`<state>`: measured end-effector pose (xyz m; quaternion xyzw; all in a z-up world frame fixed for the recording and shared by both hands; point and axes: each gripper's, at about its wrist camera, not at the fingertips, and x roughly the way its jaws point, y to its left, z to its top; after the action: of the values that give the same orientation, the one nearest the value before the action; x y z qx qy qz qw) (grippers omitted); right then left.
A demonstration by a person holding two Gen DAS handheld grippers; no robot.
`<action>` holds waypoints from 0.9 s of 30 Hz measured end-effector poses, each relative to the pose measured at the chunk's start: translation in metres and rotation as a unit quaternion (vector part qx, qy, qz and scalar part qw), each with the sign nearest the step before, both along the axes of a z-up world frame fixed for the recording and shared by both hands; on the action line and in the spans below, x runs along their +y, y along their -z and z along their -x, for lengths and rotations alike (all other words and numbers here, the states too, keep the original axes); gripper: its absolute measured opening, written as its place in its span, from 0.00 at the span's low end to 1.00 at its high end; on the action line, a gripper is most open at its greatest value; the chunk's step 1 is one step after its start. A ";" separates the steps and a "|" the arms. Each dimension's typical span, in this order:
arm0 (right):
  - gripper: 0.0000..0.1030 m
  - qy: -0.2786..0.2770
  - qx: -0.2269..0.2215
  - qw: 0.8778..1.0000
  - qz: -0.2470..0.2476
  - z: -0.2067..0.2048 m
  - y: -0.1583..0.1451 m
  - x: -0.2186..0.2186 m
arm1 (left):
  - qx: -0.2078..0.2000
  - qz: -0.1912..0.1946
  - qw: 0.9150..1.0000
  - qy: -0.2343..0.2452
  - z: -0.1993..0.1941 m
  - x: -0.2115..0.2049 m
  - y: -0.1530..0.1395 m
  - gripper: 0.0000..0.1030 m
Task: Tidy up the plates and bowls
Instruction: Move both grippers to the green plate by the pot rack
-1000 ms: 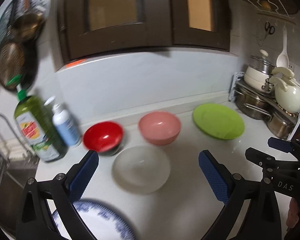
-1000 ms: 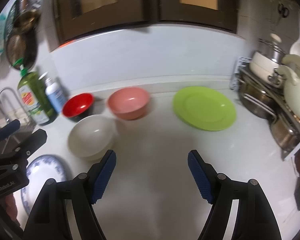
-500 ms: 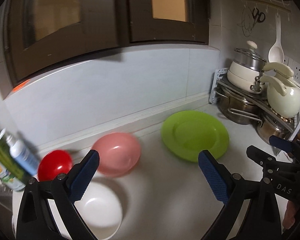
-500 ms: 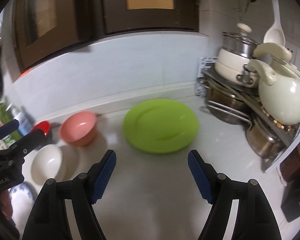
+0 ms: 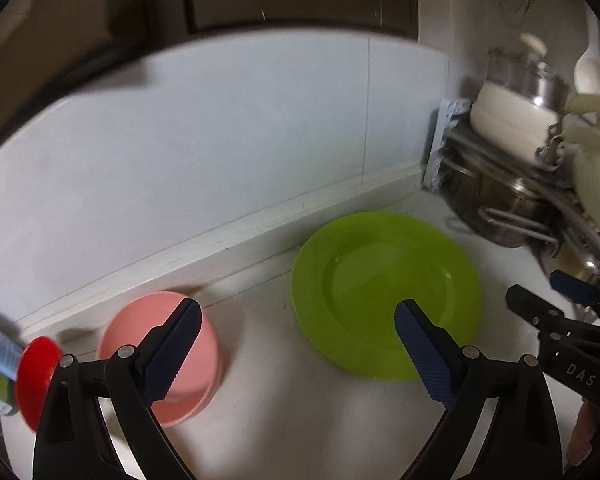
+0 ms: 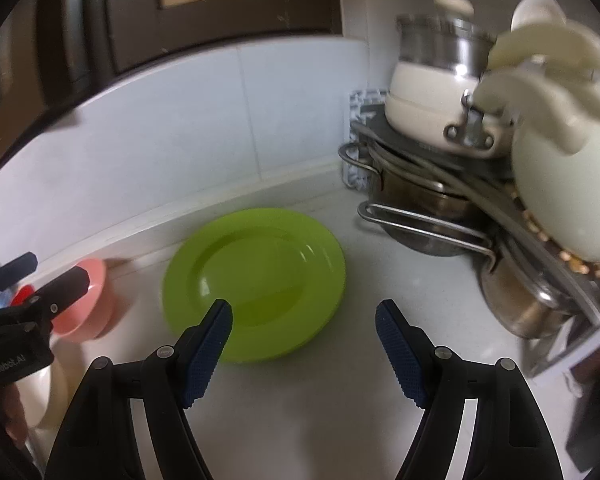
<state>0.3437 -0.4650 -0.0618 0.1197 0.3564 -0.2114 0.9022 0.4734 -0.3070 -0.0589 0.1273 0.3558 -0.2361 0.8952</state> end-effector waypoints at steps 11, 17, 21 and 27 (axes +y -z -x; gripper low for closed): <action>0.73 0.018 0.039 0.999 -0.009 -0.051 0.042 -0.040 | 0.059 -0.031 0.998 -0.001 -0.060 -0.039 0.056 0.86; 0.72 0.024 0.060 0.998 -0.023 -0.072 0.064 -0.053 | 0.080 -0.045 0.996 -0.010 -0.080 -0.046 0.079 0.79; 0.69 0.031 0.075 0.996 -0.030 -0.082 0.076 -0.059 | 0.098 -0.048 0.994 -0.011 -0.090 -0.049 0.088 0.74; 0.61 0.032 0.088 0.994 -0.048 -0.092 0.089 -0.065 | 0.118 -0.044 0.992 -0.008 -0.101 -0.056 0.095 0.65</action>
<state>0.4359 -0.5299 -0.1506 0.1549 0.4400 -0.2321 0.8535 0.5741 -0.3627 -0.1534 0.1355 0.4700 -0.2264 0.8423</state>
